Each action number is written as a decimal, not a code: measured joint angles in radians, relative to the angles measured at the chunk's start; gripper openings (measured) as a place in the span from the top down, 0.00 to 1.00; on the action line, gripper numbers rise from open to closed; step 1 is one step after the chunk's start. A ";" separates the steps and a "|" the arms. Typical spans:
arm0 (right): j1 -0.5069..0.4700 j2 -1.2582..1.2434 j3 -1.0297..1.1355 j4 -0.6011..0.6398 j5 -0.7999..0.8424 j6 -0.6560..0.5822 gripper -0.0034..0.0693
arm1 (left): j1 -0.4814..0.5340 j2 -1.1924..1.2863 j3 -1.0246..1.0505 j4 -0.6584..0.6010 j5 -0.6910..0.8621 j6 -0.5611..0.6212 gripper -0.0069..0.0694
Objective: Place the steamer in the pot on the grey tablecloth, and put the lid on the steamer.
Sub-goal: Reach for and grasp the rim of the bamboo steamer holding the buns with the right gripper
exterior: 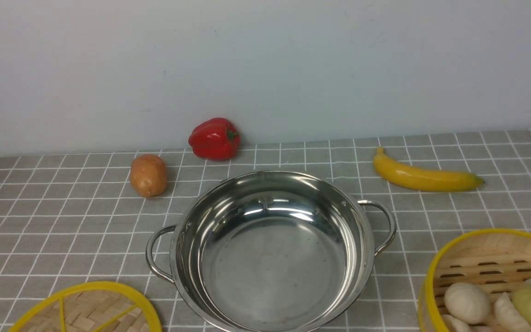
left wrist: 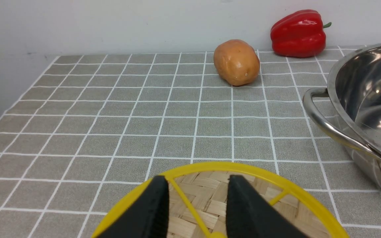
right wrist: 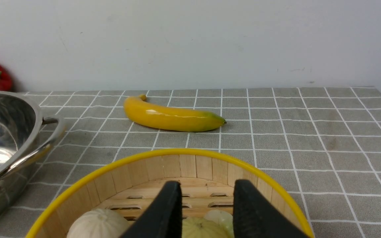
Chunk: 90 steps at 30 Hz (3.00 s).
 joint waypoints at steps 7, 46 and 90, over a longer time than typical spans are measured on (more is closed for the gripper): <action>0.000 0.000 0.000 0.000 0.000 0.000 0.62 | 0.000 0.000 0.000 0.000 0.000 0.000 0.59; 0.000 0.494 -0.654 0.273 0.369 -0.097 0.62 | 0.000 0.000 0.000 0.000 0.000 0.000 0.59; 0.000 1.632 -1.075 -0.245 0.599 -0.562 0.62 | 0.000 0.000 0.000 0.000 0.000 0.000 0.59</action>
